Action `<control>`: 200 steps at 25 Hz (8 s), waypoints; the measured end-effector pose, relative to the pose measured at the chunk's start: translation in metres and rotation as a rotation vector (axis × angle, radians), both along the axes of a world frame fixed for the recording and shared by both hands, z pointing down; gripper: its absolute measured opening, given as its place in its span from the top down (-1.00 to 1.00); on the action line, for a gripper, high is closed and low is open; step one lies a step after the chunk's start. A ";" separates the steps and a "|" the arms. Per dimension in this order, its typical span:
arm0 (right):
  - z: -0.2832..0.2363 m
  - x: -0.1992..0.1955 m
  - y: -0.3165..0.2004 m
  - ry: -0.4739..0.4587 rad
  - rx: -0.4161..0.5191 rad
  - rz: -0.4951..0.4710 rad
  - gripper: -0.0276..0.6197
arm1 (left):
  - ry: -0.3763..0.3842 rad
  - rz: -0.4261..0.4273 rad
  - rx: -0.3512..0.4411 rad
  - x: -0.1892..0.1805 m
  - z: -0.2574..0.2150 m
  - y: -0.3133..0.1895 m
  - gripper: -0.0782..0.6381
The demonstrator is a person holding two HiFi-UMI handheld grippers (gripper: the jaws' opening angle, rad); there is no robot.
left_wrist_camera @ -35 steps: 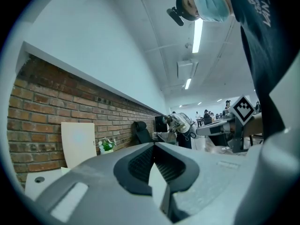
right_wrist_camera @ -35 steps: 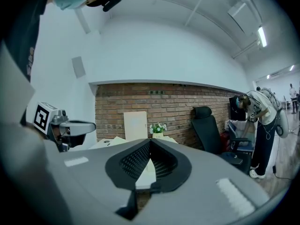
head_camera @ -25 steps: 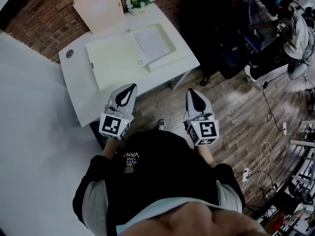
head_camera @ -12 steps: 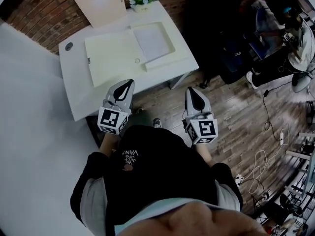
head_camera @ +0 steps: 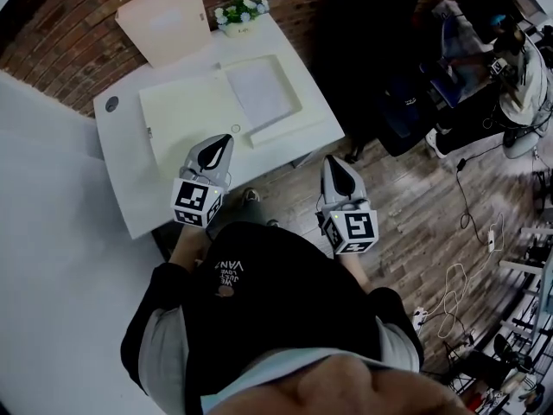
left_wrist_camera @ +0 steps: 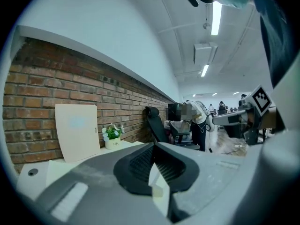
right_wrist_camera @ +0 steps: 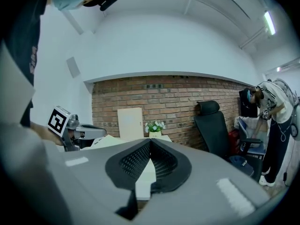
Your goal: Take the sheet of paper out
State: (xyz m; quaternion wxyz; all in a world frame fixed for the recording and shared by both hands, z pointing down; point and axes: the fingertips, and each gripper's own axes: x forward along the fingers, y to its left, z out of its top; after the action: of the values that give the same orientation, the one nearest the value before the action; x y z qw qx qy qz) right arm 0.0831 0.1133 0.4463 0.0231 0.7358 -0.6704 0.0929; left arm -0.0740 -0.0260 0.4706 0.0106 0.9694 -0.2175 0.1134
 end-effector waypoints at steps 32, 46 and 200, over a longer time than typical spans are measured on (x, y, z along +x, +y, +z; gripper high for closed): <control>0.006 0.032 -0.198 0.017 -0.072 -0.187 0.92 | -0.035 -0.130 -0.196 0.020 0.049 -0.134 0.78; 0.013 0.074 -0.241 0.016 -0.080 -0.362 0.92 | -0.069 -0.317 -0.220 0.047 0.071 -0.154 0.78; 0.008 -0.030 -0.306 -0.225 0.073 -0.785 0.91 | -0.247 -0.315 0.073 -0.019 -0.105 -0.126 0.78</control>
State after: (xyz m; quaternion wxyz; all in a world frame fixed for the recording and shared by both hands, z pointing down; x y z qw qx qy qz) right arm 0.0534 -0.1928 0.4541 -0.0428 0.4097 -0.9014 0.1329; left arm -0.0929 -0.1520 0.3659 -0.0336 0.9019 -0.3699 0.2204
